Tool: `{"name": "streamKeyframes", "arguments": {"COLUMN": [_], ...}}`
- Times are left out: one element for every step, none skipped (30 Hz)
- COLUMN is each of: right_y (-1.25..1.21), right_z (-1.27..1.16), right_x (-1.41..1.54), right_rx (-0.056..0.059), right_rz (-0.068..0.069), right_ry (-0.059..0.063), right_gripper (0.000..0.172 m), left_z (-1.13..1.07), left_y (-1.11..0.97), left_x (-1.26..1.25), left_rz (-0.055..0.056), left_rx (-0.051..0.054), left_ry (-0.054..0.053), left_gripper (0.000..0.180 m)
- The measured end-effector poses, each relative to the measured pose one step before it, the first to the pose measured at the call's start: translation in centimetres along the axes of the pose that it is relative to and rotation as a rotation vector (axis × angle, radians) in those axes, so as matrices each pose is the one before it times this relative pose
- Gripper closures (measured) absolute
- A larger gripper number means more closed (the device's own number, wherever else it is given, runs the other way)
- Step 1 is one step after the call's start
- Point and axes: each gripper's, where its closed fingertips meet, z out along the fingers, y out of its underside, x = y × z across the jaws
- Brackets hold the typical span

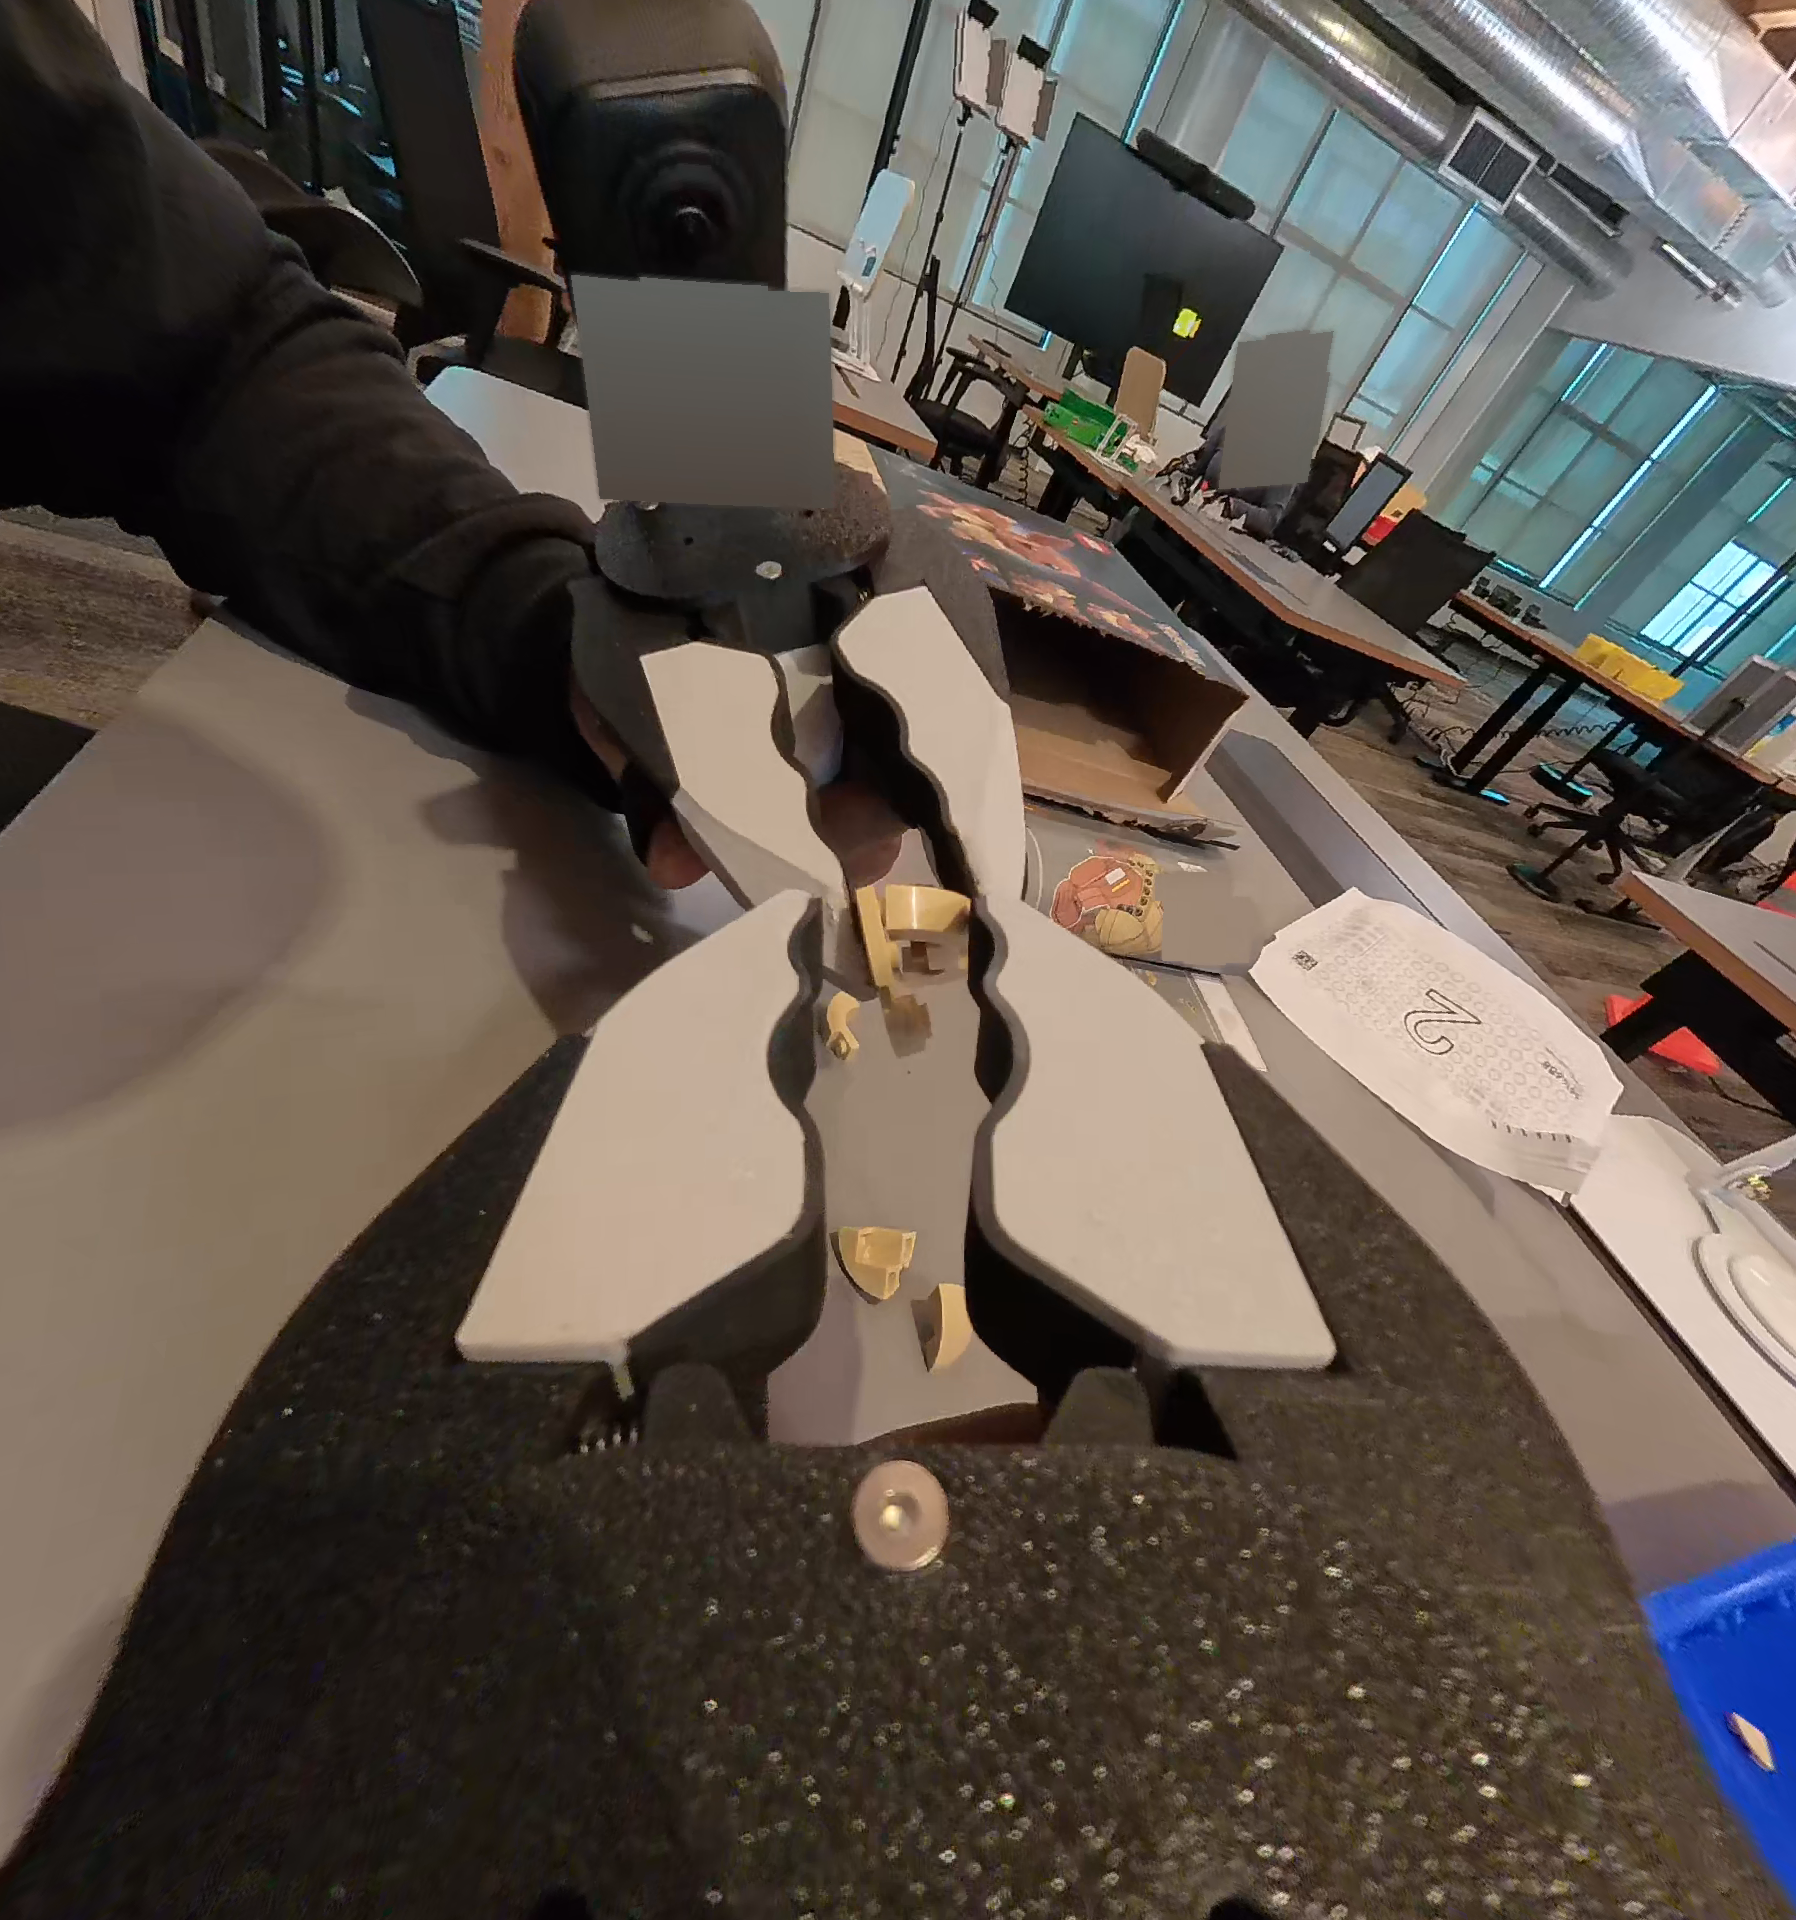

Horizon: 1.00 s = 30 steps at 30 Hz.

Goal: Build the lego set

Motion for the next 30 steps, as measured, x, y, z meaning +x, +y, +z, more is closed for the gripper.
{"name": "streamKeyframes", "arguments": {"right_y": [0.044, 0.017, 0.015, -0.006, -0.012, -0.018, -0.011, -0.005, -0.014, -0.001, 0.013, 0.02, 0.004, -0.007, -0.01, -0.02, -0.032, -0.028, -0.021, 0.002, -0.014, 0.009, -0.001, 0.002, 0.004, 0.019, 0.008, 0.018, 0.01, 0.002], "right_z": [-0.017, -0.016, -0.019, -0.008, -0.017, -0.014, -0.021, -0.004, -0.001, -0.012, 0.0, -0.009, -0.001, -0.006, -0.015, -0.012, -0.012, -0.015, -0.01, -0.018, -0.016, -0.003, -0.012, -0.003, -0.013, -0.013, -0.012, -0.004, -0.01, -0.007], "right_x": [-0.038, -0.051, -0.04, -0.04, -0.04, -0.03, -0.034, -0.04, 0.045, -0.009, -0.038, -0.029, -0.029, -0.018, -0.01, -0.016, -0.009, -0.008, -0.005, -0.001, -0.017, -0.014, -0.008, -0.02, -0.017, -0.023, -0.029, -0.02, -0.014, -0.004], "right_rx": [-0.0041, -0.0031, -0.0024, -0.0013, -0.0002, 0.0003, 0.0004, 0.0001, 0.0007, 0.0007, -0.0007, 0.0002, 0.0002, -0.0007, -0.0005, 0.0005, 0.0007, 0.0008, 0.0006, -0.0002, 0.0003, -0.001, -0.0013, -0.0014, -0.0016, -0.0024, -0.0027, -0.0024, -0.0014, -0.0009], "right_rz": [-0.0071, -0.0073, -0.0044, -0.0005, 0.0013, 0.0013, 0.0005, 0.0002, 0.0013, 0.0006, 0.0013, 0.0005, -0.0016, -0.003, -0.0022, -0.0006, -0.0001, -0.0013, -0.0031, -0.0031, -0.0019, -0.0005, -0.0018, -0.0032, -0.0042, -0.0049, -0.0052, -0.0045, -0.0037, -0.0016], "right_ry": [-0.0011, -0.0016, -0.0023, -0.0033, -0.0032, -0.0025, -0.0026, -0.002, 0.0033, -0.0013, -0.0032, -0.0017, 0.0001, 0.0002, -0.0004, -0.0005, 0.0, 0.0007, 0.0008, 0.0008, -0.0001, -0.0007, -0.0003, -0.0004, -0.0005, -0.0003, -0.0006, -0.0003, 0.0003, 0.0004], "right_gripper": [0.146, 0.146, 0.146, 0.147, 0.147, 0.147, 0.147, 0.147, 0.148, 0.148, 0.148, 0.148, 0.148, 0.148, 0.148, 0.148, 0.148, 0.148, 0.148, 0.148, 0.148, 0.148, 0.148, 0.148, 0.148, 0.148, 0.148, 0.148, 0.149, 0.149], "left_z": [0.015, 0.013, 0.002, 0.001, -0.001, -0.005, -0.008, -0.005, -0.003, -0.003, 0.012, 0.004, -0.003, 0.001, -0.004, 0.005, -0.011, 0.001, -0.006, 0.011, 0.003, -0.004, 0.009, 0.002, 0.009, -0.003, 0.009, 0.007, 0.006, 0.004], "left_y": [0.053, 0.033, 0.012, -0.004, -0.009, -0.006, -0.012, 0.004, 0.001, -0.034, 0.028, 0.016, 0.002, 0.01, -0.01, -0.017, -0.029, -0.02, -0.024, -0.018, -0.005, -0.012, 0.011, -0.004, 0.009, 0.005, 0.012, 0.008, 0.011, 0.009], "left_x": [0.041, 0.06, 0.059, 0.039, 0.055, 0.052, 0.04, 0.053, -0.003, -0.079, 0.082, 0.032, 0.025, 0.009, 0.014, 0.019, 0.001, -0.008, 0.005, -0.008, 0.003, 0.007, 0.012, 0.007, 0.024, 0.014, 0.023, 0.018, 0.009, 0.002], "left_rz": [0.0009, -0.0009, -0.0019, -0.0013, -0.0015, -0.0009, -0.0004, -0.0006, -0.0002, 0.0015, 0.0007, 0.0018, 0.003, 0.0031, 0.0021, 0.0005, 0.0004, 0.002, 0.0018, 0.0004, -0.0008, -0.0021, -0.0014, -0.0003, 0.001, 0.0026, 0.0034, 0.003, 0.0025, 0.0022], "left_rx": [-0.0024, -0.0022, -0.0008, 0.0, 0.0, 0.0003, 0.0001, -0.0013, -0.0011, 0.0022, -0.0021, -0.0019, -0.0017, -0.0022, -0.0015, -0.0005, 0.0003, 0.0006, 0.0008, 0.0, 0.0004, 0.0006, 0.0, 0.0003, -0.0006, -0.0009, -0.002, -0.0014, -0.0017, -0.0011], "left_ry": [0.0025, 0.0036, 0.0039, 0.0036, 0.0037, 0.003, 0.0027, 0.0035, -0.0005, -0.0085, 0.0039, 0.0006, 0.0006, -0.0001, -0.0004, 0.0001, -0.0005, -0.0015, -0.001, -0.0011, -0.0002, 0.0002, 0.0002, 0.0004, 0.001, -0.0003, 0.0003, 0.0001, -0.0009, -0.001], "left_gripper": [0.159, 0.159, 0.159, 0.159, 0.159, 0.159, 0.159, 0.159, 0.159, 0.16, 0.16, 0.16, 0.16, 0.16, 0.16, 0.16, 0.16, 0.16, 0.16, 0.16, 0.16, 0.16, 0.16, 0.16, 0.16, 0.16, 0.159, 0.159, 0.159, 0.159]}}
